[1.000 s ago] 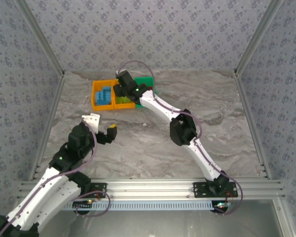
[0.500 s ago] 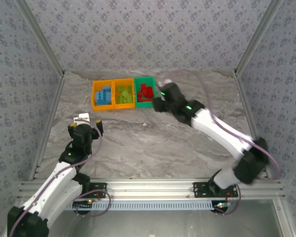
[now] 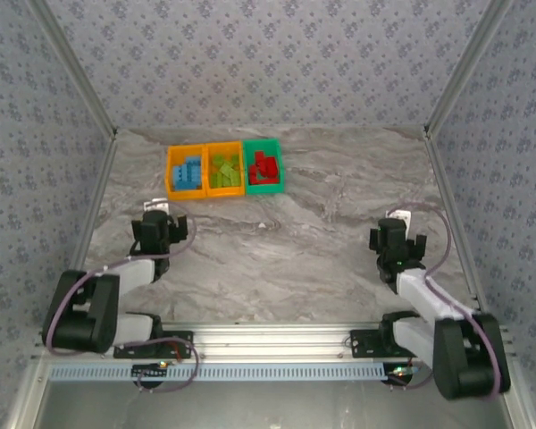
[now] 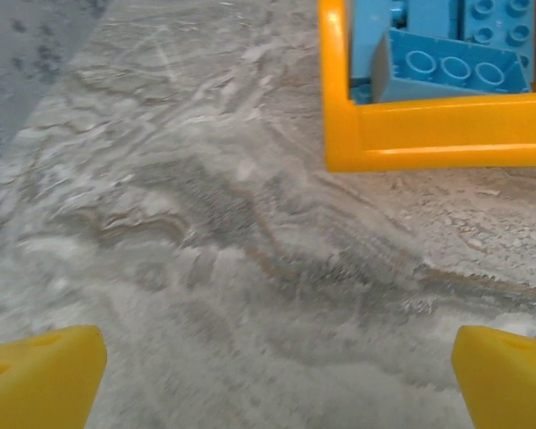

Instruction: Sort the legos into containers by color

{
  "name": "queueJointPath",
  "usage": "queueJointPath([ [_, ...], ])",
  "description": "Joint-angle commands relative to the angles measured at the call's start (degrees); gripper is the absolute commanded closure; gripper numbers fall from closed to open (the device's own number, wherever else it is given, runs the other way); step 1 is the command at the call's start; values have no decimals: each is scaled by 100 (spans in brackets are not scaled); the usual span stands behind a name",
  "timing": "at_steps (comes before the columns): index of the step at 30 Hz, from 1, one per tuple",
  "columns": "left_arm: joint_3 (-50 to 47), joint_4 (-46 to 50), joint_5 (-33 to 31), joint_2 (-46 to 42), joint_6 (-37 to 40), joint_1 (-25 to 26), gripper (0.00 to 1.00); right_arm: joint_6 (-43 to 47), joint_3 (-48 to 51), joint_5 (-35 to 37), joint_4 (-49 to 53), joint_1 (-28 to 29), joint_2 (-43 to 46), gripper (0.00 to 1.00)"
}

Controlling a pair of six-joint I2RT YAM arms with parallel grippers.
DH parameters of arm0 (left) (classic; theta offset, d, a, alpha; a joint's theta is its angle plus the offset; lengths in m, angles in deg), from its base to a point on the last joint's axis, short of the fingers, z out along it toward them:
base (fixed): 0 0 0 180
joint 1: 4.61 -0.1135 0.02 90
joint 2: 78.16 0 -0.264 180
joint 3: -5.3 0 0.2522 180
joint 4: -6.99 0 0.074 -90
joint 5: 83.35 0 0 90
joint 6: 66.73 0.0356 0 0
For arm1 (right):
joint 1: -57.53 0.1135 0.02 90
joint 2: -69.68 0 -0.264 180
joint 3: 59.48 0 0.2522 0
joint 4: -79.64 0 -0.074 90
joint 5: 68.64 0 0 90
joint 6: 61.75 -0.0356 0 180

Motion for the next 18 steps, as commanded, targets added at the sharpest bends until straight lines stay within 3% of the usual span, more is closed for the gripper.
queueJointPath([
  [1, 544, -672, 443, 394, 522, -78, 1, 283, -111, -648, -2413, -258, -752, 2],
  [4, 456, -1441, 701, 899, 336, -458, 1, 262, -177, -1597, -3755, -483, -1838, 1],
  [6, 281, -1957, 1512, 1139, -62, -1011, 1, 390, -332, -1872, -4544, -510, -2706, 0],
  [7, 118, -2253, 1680, 1181, -72, -1064, 1, 249, -406, -1928, -3918, -594, -2449, 0],
  [8, 170, -1953, 1659, 1095, -75, -1063, 1, 207, -445, -2007, -3686, -664, -2408, 0],
  [9, 205, -2004, 1654, 1130, -59, -1057, 1, 277, -307, -1914, -4353, -612, -2579, 0],
  [10, 221, -1950, 1657, 1129, -43, -1043, 1, 237, -425, -1830, -3838, -586, -2446, 0],
  [12, 233, -1951, 1580, 1140, -23, -1004, 1, 278, -337, -1810, -4193, -571, -2510, 0],
  [13, 268, -1840, 1544, 1117, -7, -978, 1, 274, -391, -1713, -3900, -527, -2421, 0],
  [18, 291, -1818, 1484, 1132, 59, -911, 1, 440, -554, -2768, -3602, -721, -2441, 0],
])
